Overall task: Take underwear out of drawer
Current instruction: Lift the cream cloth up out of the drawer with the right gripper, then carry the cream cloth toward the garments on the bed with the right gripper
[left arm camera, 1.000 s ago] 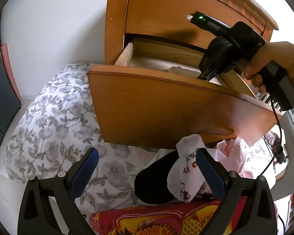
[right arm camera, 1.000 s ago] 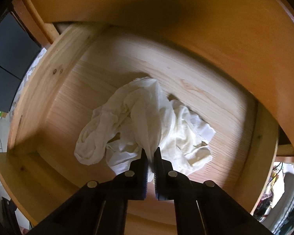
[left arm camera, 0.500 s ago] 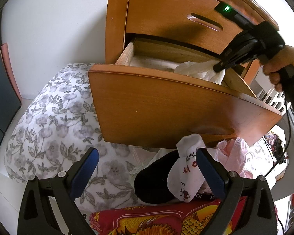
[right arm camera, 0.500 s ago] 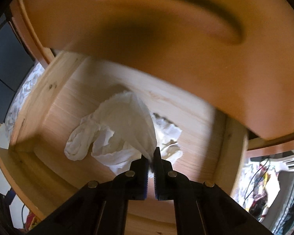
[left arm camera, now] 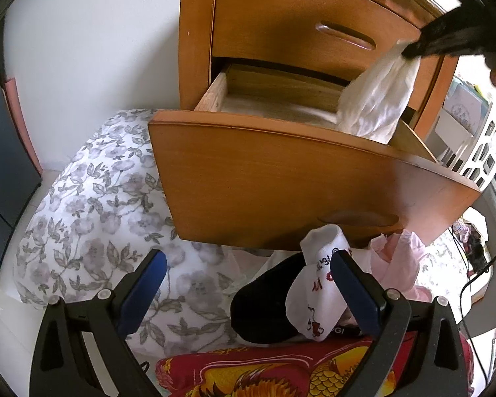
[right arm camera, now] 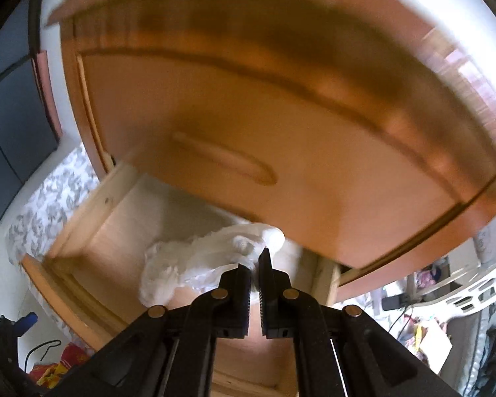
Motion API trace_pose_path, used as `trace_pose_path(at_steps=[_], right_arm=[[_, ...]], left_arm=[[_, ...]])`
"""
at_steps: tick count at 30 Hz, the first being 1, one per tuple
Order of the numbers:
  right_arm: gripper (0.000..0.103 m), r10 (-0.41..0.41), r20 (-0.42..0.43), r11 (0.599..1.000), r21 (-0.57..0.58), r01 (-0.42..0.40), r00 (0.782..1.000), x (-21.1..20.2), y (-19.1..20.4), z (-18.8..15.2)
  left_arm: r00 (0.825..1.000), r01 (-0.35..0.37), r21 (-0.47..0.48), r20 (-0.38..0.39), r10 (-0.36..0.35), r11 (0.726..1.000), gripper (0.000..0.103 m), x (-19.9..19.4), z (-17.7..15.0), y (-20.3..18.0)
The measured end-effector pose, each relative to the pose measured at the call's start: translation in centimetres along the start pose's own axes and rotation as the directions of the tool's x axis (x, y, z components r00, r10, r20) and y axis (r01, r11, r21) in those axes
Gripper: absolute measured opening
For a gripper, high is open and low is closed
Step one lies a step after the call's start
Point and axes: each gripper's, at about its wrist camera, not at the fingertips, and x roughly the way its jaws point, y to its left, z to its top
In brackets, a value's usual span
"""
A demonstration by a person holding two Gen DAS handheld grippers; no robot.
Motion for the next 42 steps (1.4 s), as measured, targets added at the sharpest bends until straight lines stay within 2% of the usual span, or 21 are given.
trace_pose_path(at_steps=[6, 19, 29, 38, 42], right_arm=[[0.004, -0.030, 0.103, 0.999, 0.013, 0.029, 0.994, -4.5, -1.4, 1.2], [0.004, -0.082, 0.223, 0.996, 0.039, 0.075, 0.971, -11.2, -3.5, 1.9], [0.004, -0.119, 0.348, 0.993, 0.058, 0.105, 0.930, -18.9, -4.5, 2.5], [0.004, -0.131, 0.465, 0.991, 0.036, 0.130, 0.875, -26.0, -4.0, 1.6], [0.004, -0.118, 0.466, 0.992, 0.007, 0.130, 0.877, -27.0, -3.1, 0.8]], left_arm=[[1.000, -0.021, 0.013, 0.006, 0.021, 1.000, 0.099, -0.2, 0.0, -0.3], [0.999, -0.045, 0.023, 0.021, 0.045, 0.999, 0.099, -0.8, 0.0, -0.6], [0.998, -0.062, 0.034, 0.029, 0.061, 0.997, 0.099, -1.1, -0.1, -0.8], [0.996, -0.071, 0.033, 0.049, 0.069, 0.997, 0.099, -1.5, -0.1, -0.8], [0.995, -0.079, 0.034, 0.063, 0.077, 0.996, 0.099, -1.8, -0.2, -0.9]])
